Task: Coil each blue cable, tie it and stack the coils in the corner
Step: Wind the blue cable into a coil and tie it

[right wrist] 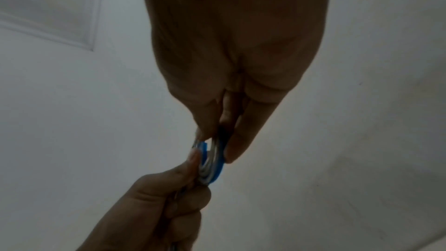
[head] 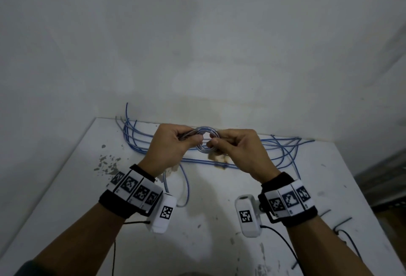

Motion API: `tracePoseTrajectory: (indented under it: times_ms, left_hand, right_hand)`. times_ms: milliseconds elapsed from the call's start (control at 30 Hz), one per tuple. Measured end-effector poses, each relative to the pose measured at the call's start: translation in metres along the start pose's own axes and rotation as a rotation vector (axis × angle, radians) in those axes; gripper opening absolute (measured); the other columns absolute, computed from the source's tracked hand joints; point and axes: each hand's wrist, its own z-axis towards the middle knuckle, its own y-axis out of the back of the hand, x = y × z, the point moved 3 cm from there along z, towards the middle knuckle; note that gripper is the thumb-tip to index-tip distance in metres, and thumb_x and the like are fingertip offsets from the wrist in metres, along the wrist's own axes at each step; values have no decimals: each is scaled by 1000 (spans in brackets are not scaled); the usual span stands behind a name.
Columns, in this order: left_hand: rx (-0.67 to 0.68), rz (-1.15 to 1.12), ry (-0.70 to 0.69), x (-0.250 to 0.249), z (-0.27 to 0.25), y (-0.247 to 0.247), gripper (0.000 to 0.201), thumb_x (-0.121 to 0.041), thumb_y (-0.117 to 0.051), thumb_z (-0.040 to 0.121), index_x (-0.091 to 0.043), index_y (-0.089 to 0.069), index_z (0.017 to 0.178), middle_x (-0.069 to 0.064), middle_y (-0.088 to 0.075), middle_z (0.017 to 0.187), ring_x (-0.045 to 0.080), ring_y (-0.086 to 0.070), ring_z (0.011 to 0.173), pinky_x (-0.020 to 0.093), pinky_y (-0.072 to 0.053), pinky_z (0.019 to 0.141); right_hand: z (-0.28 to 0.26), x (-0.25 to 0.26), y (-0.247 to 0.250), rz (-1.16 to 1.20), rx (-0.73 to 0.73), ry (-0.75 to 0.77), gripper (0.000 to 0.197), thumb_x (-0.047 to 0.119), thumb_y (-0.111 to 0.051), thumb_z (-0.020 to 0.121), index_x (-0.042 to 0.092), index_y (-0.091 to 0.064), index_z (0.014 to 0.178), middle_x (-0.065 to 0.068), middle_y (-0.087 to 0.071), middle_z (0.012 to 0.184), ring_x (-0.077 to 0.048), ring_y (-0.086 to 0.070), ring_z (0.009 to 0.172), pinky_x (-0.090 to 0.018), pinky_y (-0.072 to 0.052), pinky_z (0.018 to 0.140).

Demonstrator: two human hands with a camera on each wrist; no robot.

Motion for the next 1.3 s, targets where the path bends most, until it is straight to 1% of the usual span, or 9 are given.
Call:
tracePoseTrajectory:
  times_ms: [233, 533, 633, 733, 833, 1033, 1100, 1200, 1300]
  left_hand:
    - [79, 96, 39, 9, -3, -16, 13, -18, -75, 86, -14, -77, 98, 1, -76, 88, 21, -72, 85, 44, -58, 81]
    - [-181, -292, 278, 10, -5, -26, 14, -13, -69, 90, -2, -76, 91, -3, -65, 61, 4, -45, 47, 14, -35, 49]
    - [-99, -68, 114, 3, -2, -17, 10, -7, -68, 90, -2, -77, 89, -10, -69, 62, -3, -58, 50, 12, -44, 54]
    - [131, 210, -3, -2, 9, -8, 9, -11, -72, 87, -9, -79, 92, -3, -76, 79, 9, -72, 76, 28, -56, 72]
    - [225, 300, -42, -13, 20, -2, 9, -12, -74, 86, -12, -80, 93, -2, -77, 81, 12, -72, 78, 32, -55, 73]
    - [119, -89, 92, -11, 8, -13, 14, -9, -67, 91, -13, -75, 101, 1, -71, 72, 14, -54, 55, 26, -49, 51]
    - [48, -157, 125, -8, 0, -19, 12, -10, -66, 92, -13, -75, 99, 8, -73, 78, 18, -55, 61, 27, -50, 56]
    - [6, -149, 119, -7, -3, -20, 17, -6, -68, 89, -20, -74, 95, -5, -76, 79, 8, -67, 69, 22, -52, 66]
    - [32, 43, 16, -8, 3, -8, 18, -3, -70, 87, -17, -77, 97, -3, -77, 85, 13, -73, 81, 29, -57, 75]
  right_hand:
    - [-4, -10, -5, 129, -253, -50, 12, 2, -68, 89, 9, -77, 85, -15, -75, 78, -31, -69, 71, -56, -58, 76]
    - [-10, -17, -22, 558, -302, -148, 11, 5, -64, 92, -1, -72, 97, -11, -76, 88, -19, -73, 82, -26, -59, 74]
    - [-7, -18, -12, 366, -206, -141, 16, 5, -71, 88, -3, -71, 101, -15, -76, 88, -22, -73, 77, -31, -60, 71]
    - [2, -10, 6, -4, -104, -79, 32, 21, -73, 89, 5, -69, 116, -4, -77, 82, -20, -72, 69, -42, -62, 65]
    - [6, 6, 3, -314, -45, 141, 18, 26, -61, 98, 19, -75, 88, 2, -73, 70, -13, -67, 57, -36, -58, 57]
    - [2, -3, -8, 34, -313, 86, 28, 19, -60, 99, 7, -77, 80, -6, -73, 67, -18, -67, 59, -32, -57, 57]
    - [0, -8, -17, 114, -395, 65, 30, 17, -59, 99, 5, -76, 78, -7, -72, 67, -13, -65, 60, -27, -56, 58]
    - [-5, -17, -28, 255, -423, -20, 30, 20, -57, 100, 4, -76, 83, -12, -74, 74, -22, -69, 70, -41, -61, 66]
    - [-4, -20, -24, 304, -225, -96, 31, 23, -55, 100, 2, -75, 89, -18, -75, 84, -29, -71, 79, -45, -61, 75]
